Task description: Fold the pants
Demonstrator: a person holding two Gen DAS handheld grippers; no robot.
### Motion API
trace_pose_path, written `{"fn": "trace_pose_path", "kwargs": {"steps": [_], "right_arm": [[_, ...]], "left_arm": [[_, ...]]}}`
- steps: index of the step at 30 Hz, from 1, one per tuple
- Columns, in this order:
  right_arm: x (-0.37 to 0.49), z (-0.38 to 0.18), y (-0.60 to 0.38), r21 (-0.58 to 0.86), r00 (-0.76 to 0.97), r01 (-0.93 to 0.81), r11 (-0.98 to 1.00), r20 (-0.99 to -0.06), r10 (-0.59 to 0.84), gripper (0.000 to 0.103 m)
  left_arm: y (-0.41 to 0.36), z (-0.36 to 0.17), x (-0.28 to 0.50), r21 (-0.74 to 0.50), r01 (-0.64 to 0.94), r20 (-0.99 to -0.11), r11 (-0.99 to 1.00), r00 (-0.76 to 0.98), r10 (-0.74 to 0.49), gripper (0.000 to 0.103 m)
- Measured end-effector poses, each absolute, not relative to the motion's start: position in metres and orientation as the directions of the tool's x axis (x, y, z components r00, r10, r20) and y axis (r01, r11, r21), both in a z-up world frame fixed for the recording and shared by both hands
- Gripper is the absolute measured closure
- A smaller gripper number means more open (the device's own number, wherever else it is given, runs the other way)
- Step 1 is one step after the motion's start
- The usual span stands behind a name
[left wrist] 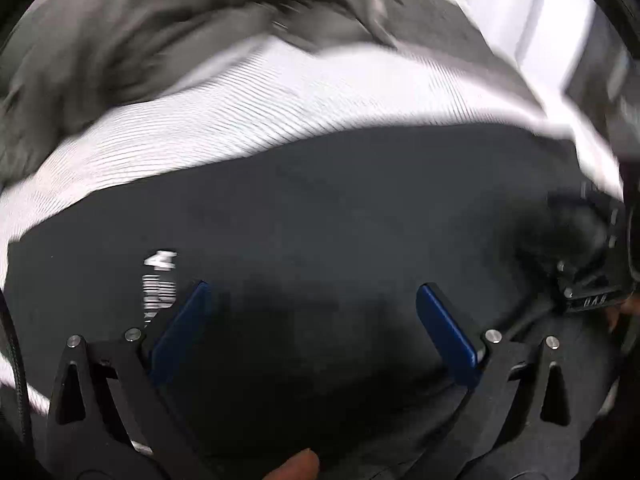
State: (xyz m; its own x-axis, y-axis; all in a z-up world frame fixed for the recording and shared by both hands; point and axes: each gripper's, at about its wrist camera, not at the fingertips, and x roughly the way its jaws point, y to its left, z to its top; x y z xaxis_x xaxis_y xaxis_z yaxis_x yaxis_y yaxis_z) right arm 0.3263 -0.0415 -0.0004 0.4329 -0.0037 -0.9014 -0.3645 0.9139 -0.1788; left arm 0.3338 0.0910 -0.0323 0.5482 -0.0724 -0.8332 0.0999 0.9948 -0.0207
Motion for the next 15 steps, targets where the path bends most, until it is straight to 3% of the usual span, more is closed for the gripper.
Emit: {"fn": "trace_pose_path", "kwargs": {"steps": [2,6,11,15], "right_arm": [[0.322,-0.012,-0.049,-0.213,0.432,-0.377,0.901,-0.901,-0.032,0.0],[0.326,-0.006,-0.102,-0.252,0.438,-0.252,0.934,-0.891,-0.123,0.0],[0.328,0.001,-0.193,-0.266,0.428,0.019,0.964,-0.869,-0.248,0.0],[0.331,0.013,-0.193,-0.268,0.445,0.058,0.962,-0.855,-0.266,0.0]], "left_arm": [[0.082,-0.052,0.334,0.101,0.103,-0.857,0.99,0.514,0.034,0.0],[0.121,-0.058,0.324,0.001,0.065,-0.862,0.998,0.506,-0.032,0.0],[0.161,-0.057,0.311,-0.004,-0.066,-0.855,0.998,0.518,0.031,0.0],[0.153,-0.044,0.316,0.009,-0.063,-0.832,0.998,0.554,0.042,0.001]]}}
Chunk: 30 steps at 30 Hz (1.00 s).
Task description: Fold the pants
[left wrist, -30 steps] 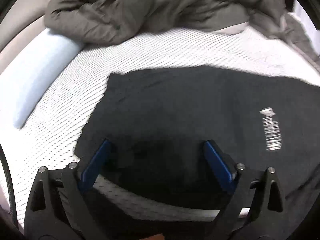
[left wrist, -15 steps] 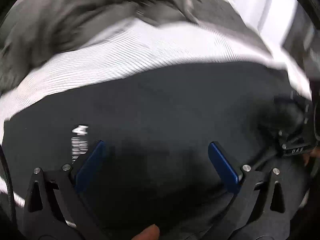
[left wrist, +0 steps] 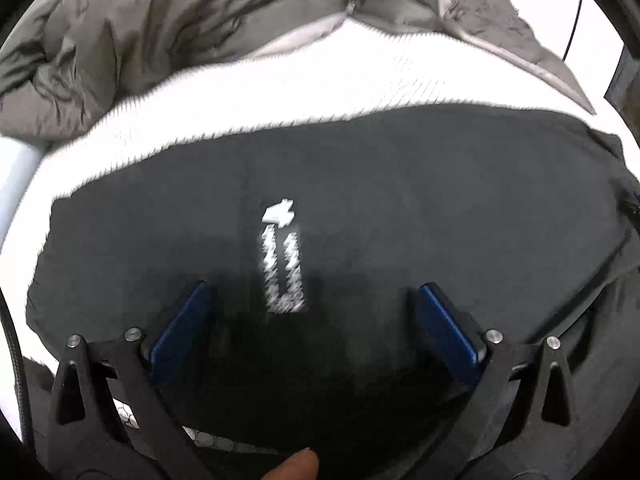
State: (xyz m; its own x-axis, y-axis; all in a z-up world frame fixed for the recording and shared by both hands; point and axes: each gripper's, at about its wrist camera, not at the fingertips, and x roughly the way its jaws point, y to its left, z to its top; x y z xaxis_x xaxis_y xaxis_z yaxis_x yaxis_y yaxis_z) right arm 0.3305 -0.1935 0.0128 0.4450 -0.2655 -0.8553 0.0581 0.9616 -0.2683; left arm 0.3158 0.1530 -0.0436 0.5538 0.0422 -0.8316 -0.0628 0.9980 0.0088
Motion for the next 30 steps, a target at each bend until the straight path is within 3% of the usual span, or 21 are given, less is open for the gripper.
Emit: {"fn": "trace_pose_path", "kwargs": {"steps": [3,10,15,19,22,25,30], "right_arm": [[0.346,0.021,-0.166,-0.22,0.483,-0.002,0.976,-0.855,-0.192,0.0],[0.392,0.009,-0.069,-0.065,0.474,-0.185,0.981,-0.88,0.031,0.0],[0.422,-0.014,-0.035,-0.211,0.454,-0.253,0.944,-0.888,-0.077,0.0],[0.411,-0.015,-0.111,-0.192,0.435,-0.215,0.957,-0.897,-0.083,0.0],[0.41,-0.008,-0.174,-0.284,0.446,-0.075,0.956,-0.867,-0.223,0.0],[0.404,-0.004,-0.219,-0.231,0.43,0.008,0.973,-0.878,-0.212,0.0],[0.397,0.001,-0.231,-0.298,0.42,0.049,0.953,-0.86,-0.291,0.0]], "left_arm": [[0.135,-0.032,0.332,-0.041,-0.025,-0.807,0.999,0.59,-0.018,0.001],[0.052,-0.044,0.421,-0.05,0.084,-0.852,0.995,0.516,-0.087,0.001],[0.037,-0.064,0.461,-0.068,0.103,-0.89,0.992,0.443,-0.107,0.0],[0.089,-0.062,0.461,0.025,0.034,-0.889,0.999,0.458,0.006,0.0],[0.156,-0.061,0.45,0.123,-0.074,-0.877,0.99,0.458,0.143,0.0],[0.22,-0.06,0.433,0.158,-0.16,-0.859,0.974,0.465,0.216,0.0],[0.312,-0.056,0.391,0.05,-0.364,-0.863,0.93,0.453,0.224,0.001]]}}
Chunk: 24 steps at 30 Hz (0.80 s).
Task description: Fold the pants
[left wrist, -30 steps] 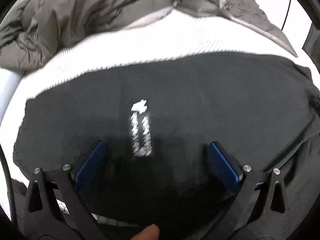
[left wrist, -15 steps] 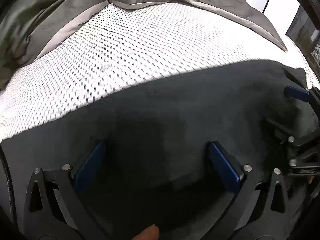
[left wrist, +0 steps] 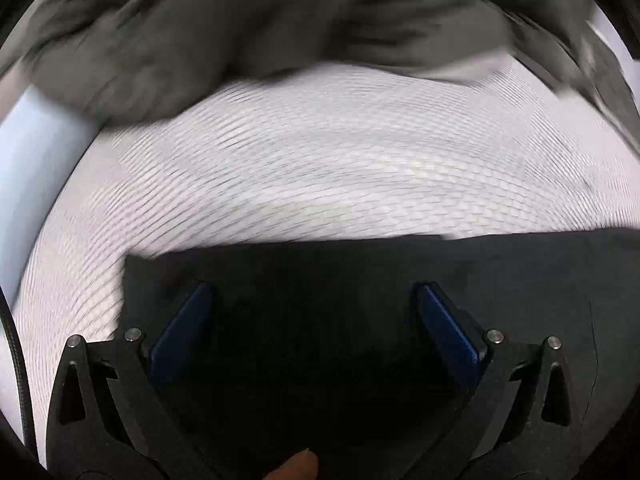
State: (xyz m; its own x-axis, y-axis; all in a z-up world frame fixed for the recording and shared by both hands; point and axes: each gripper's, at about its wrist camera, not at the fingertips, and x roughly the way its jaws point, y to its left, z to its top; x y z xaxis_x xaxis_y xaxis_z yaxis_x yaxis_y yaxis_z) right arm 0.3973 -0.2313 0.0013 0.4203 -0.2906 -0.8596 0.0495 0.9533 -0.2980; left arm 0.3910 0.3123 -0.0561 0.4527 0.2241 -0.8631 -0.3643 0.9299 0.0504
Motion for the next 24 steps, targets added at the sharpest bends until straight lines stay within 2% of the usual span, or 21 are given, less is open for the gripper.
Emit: {"fn": "trace_pose_path", "kwargs": {"steps": [3,4,9,11,14,17,20,22,24], "right_arm": [[0.383,0.016,-0.212,-0.364,0.428,0.055,0.93,-0.833,-0.352,0.0],[0.372,0.026,-0.204,-0.349,0.457,0.044,0.936,-0.826,-0.329,0.0],[0.283,0.075,-0.147,-0.135,0.593,-0.104,0.985,-0.804,-0.048,0.0],[0.25,0.085,-0.133,-0.101,0.613,-0.163,0.981,-0.79,0.021,0.0],[0.207,0.076,-0.096,-0.066,0.615,-0.252,0.965,-0.781,0.107,0.0],[0.176,0.053,-0.058,-0.055,0.591,-0.344,0.937,-0.788,0.171,0.0],[0.154,0.022,-0.032,-0.117,0.581,-0.409,0.905,-0.798,0.16,0.0],[0.15,-0.003,-0.027,-0.135,0.544,-0.449,0.883,-0.826,0.151,0.0],[0.147,-0.018,-0.035,-0.126,0.522,-0.47,0.874,-0.838,0.16,0.0]], "left_arm": [[0.31,-0.033,0.348,-0.002,-0.365,-0.842,0.931,0.503,0.195,0.001],[0.301,-0.019,0.329,-0.019,-0.347,-0.826,0.938,0.534,0.181,0.001],[0.242,0.027,0.251,-0.04,-0.223,-0.736,0.974,0.665,0.122,0.001],[0.203,0.034,0.217,-0.064,-0.167,-0.715,0.984,0.696,0.072,0.001],[0.147,0.027,0.183,-0.083,-0.065,-0.709,0.994,0.705,-0.013,0.001],[0.099,0.007,0.162,-0.042,0.017,-0.701,0.999,0.712,-0.041,0.001],[0.063,-0.026,0.155,-0.026,0.071,-0.726,0.997,0.685,-0.068,0.001],[0.055,-0.049,0.156,-0.045,0.057,-0.783,0.997,0.619,-0.07,0.001],[0.055,-0.055,0.151,-0.057,0.061,-0.771,0.997,0.632,-0.082,0.001]]}}
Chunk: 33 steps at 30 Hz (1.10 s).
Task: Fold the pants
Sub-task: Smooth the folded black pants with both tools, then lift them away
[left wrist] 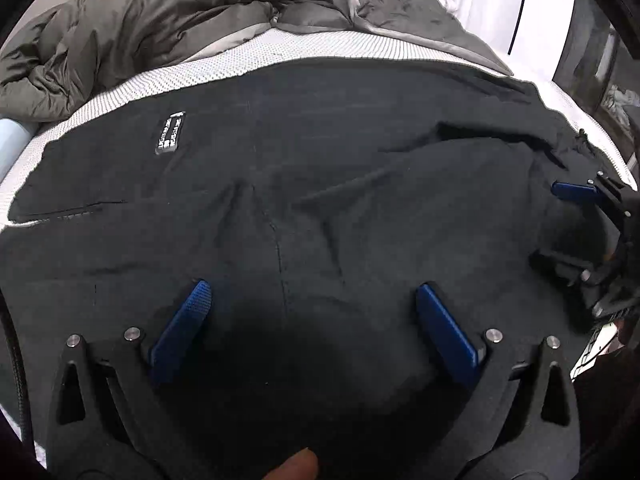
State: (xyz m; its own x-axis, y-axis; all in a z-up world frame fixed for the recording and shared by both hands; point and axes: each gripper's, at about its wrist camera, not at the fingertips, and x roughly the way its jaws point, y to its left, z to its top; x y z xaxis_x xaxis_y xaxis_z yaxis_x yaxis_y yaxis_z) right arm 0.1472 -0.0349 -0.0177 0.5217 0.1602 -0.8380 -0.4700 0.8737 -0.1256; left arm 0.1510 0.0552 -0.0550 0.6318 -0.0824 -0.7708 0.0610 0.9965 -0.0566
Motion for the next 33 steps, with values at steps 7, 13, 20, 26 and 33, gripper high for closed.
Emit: {"fn": "trace_pose_path", "kwargs": {"steps": [7,13,20,26,33], "right_arm": [[0.148,-0.003,-0.147,-0.144,0.566,-0.243,0.959,-0.824,0.019,0.0],[0.124,0.011,-0.248,-0.063,0.611,0.025,0.998,-0.789,-0.065,0.001],[0.116,0.031,-0.21,0.044,0.649,-0.082,0.996,-0.756,0.087,0.0],[0.124,0.006,-0.123,-0.075,0.584,-0.286,0.955,-0.804,0.112,0.0],[0.11,-0.008,-0.126,-0.153,0.551,-0.375,0.914,-0.83,0.087,0.0]], "left_arm": [[0.109,-0.044,0.126,-0.011,-0.039,-0.758,0.999,0.652,0.018,0.001],[0.197,-0.046,0.106,-0.048,-0.316,-0.753,0.948,0.635,0.173,0.001],[0.121,-0.032,0.111,-0.134,-0.059,-0.713,0.989,0.699,-0.055,0.001],[0.009,-0.047,0.138,-0.032,0.198,-0.755,0.98,0.637,-0.154,0.001],[0.051,-0.048,0.115,-0.012,0.153,-0.758,0.988,0.643,-0.109,0.0]]}}
